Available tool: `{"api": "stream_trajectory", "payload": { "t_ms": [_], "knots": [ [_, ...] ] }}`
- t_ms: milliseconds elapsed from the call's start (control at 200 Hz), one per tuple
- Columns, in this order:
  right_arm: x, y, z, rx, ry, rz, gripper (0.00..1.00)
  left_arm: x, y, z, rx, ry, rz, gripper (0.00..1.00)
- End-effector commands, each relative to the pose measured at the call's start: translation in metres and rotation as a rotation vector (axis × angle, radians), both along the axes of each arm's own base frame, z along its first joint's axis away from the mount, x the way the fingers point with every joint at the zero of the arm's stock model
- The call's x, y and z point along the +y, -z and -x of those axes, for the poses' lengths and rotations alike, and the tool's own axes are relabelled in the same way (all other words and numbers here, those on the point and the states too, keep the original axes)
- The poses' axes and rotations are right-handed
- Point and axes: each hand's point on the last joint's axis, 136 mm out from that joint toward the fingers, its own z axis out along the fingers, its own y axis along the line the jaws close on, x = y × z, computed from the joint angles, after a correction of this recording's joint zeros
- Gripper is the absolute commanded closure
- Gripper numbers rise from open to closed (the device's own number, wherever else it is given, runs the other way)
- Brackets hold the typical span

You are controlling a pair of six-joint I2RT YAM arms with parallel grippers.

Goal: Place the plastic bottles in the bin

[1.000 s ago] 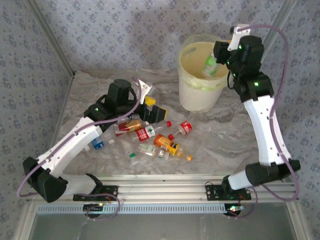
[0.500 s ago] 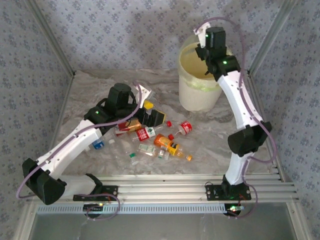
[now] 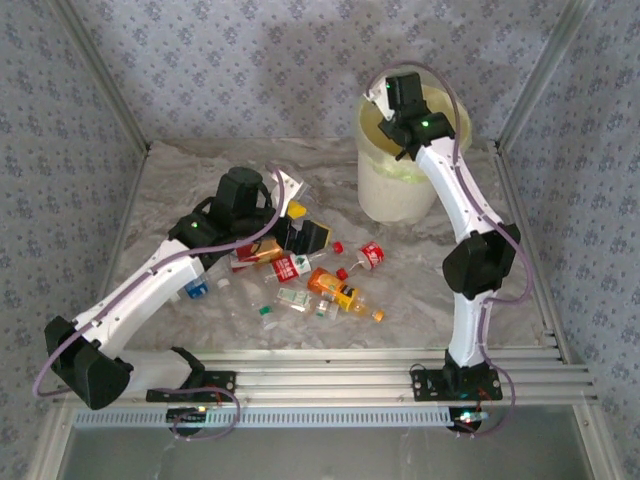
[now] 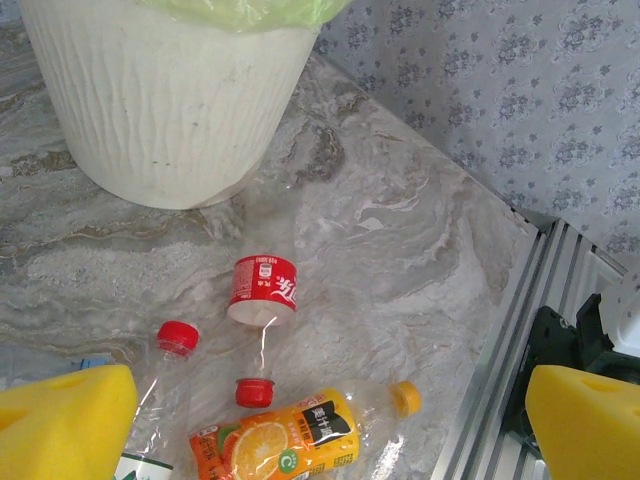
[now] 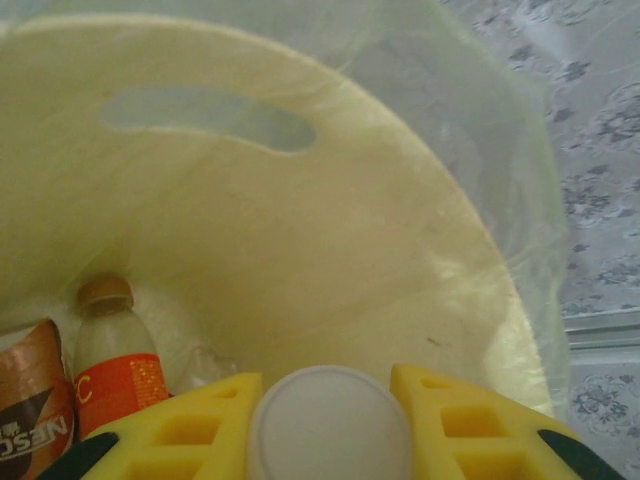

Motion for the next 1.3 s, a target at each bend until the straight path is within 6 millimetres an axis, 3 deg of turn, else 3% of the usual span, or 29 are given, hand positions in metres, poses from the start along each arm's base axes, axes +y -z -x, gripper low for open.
{"api": "stream_trajectory", "payload": {
  "t_ms": [0,85,180,455,585,760,869,1084,1214,1294],
  "knots": [
    [0.005,0.002,0.003,0.028,-0.024,0.012,0.74,0.004,-0.007,-0.001,-0.039,-0.005,0.003,0.00],
    [0.007,0.001,0.004,0.026,-0.027,-0.003,0.70,0.004,-0.006,0.000,-0.038,0.004,-0.001,0.00],
    [0.012,-0.002,0.007,0.028,-0.038,-0.028,0.56,0.003,-0.005,0.001,-0.038,0.016,-0.005,0.00],
    [0.014,-0.017,0.014,0.006,-0.027,-0.084,0.48,0.002,-0.004,0.005,-0.037,0.039,-0.009,0.00],
    [0.009,-0.035,0.020,-0.036,0.013,-0.170,0.48,0.002,-0.002,0.008,-0.038,0.057,-0.017,0.00],
    [0.003,-0.073,0.038,-0.142,0.046,-0.309,0.42,0.002,0.009,0.012,-0.062,0.105,-0.063,0.00],
    [0.004,-0.089,0.060,-0.171,0.039,-0.405,0.40,0.003,0.024,0.013,-0.062,0.136,-0.118,0.00],
    [0.015,-0.097,0.123,-0.134,0.009,-0.671,0.39,0.008,0.064,0.008,-0.054,0.133,-0.313,0.00],
    [0.019,-0.084,0.169,-0.074,0.009,-0.868,0.38,0.012,0.083,0.009,-0.073,0.145,-0.412,0.00],
    [0.024,-0.060,0.196,0.007,0.007,-0.967,0.38,0.012,0.090,0.020,-0.076,0.208,-0.449,0.00]
  ]
}}
